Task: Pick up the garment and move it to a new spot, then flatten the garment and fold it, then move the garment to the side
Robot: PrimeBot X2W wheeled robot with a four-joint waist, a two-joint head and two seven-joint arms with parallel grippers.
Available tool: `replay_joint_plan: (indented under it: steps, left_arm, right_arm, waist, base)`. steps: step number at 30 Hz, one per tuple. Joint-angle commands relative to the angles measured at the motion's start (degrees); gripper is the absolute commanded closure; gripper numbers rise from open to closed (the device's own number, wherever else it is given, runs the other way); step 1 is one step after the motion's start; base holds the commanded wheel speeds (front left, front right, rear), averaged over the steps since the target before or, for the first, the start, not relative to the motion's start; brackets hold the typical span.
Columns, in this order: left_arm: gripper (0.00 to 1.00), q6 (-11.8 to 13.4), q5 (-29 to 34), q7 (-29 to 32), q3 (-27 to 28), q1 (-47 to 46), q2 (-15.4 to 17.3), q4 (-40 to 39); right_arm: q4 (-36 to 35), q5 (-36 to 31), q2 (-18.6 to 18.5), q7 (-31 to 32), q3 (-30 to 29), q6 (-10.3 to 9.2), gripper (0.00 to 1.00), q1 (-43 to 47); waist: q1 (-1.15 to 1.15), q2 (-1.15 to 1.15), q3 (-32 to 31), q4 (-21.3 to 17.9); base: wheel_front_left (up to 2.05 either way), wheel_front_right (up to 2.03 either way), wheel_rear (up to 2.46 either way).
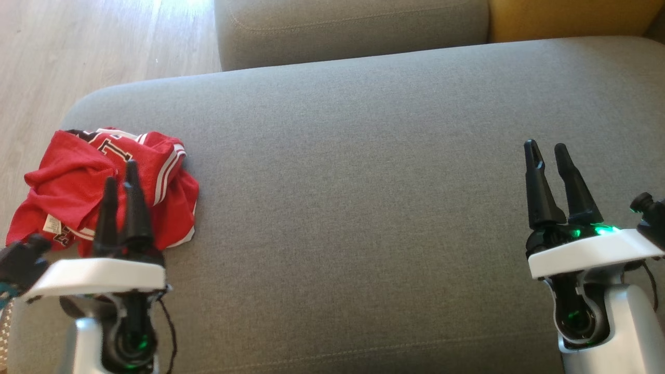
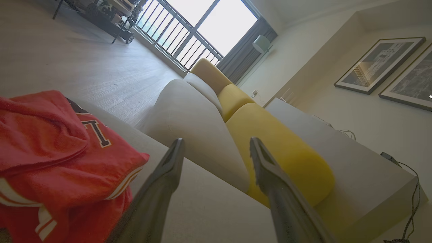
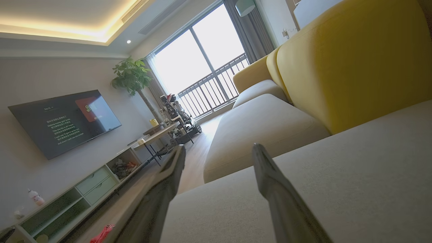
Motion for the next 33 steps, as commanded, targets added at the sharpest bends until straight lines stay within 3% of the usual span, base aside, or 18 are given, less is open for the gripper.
replay_joint_plan:
  steps: [1, 6, 9, 21, 33]
  left_arm:
    - [0.00, -0.1, 2.6, -0.7, 0.1, -1.9, 0.9, -2.8]
    - [0.00, 1.0, 10.2, -1.5, -3.5, -1.7, 2.1, -2.6]
    - [0.00, 3.9, 15.0, -2.2, -7.4, -1.2, 3.8, -1.0]
    - [0.00, 11.4, 23.6, -4.2, -16.4, -2.5, 7.7, 3.0]
    - [0.00, 16.5, 29.4, -6.1, -22.2, -4.0, 10.4, 3.7]
  right_arm:
    - [-2.7, -2.1, -0.2, -0.7, 0.5, 0.00, 0.00, -2.5]
    - [-3.0, -6.3, -0.2, -1.6, 0.7, 0.00, 0.00, -2.4]
    - [-1.3, -8.6, -0.2, -2.2, 0.5, 0.00, 0.00, -1.1]
    - [-0.3, -19.0, -0.2, -4.3, 0.9, 0.00, 0.00, -1.4]
    - [-0.9, -26.9, -0.2, -6.1, 1.7, 0.00, 0.00, -1.4]
  waist:
    - [0.00, 0.00, 0.0, 0.0]
    - [0.00, 0.00, 0.2, -0.2]
    - [0.00, 0.00, 0.0, -0.2]
    - [0.00, 0.00, 0.1, -0.1]
    - [0.00, 0.00, 0.4, 0.0]
  base:
    - [0.00, 0.00, 0.00]
    - [0.00, 0.00, 0.00]
    - [0.00, 0.00, 0.00]
    - [0.00, 0.00, 0.00]
    - [0.00, 0.00, 0.00]
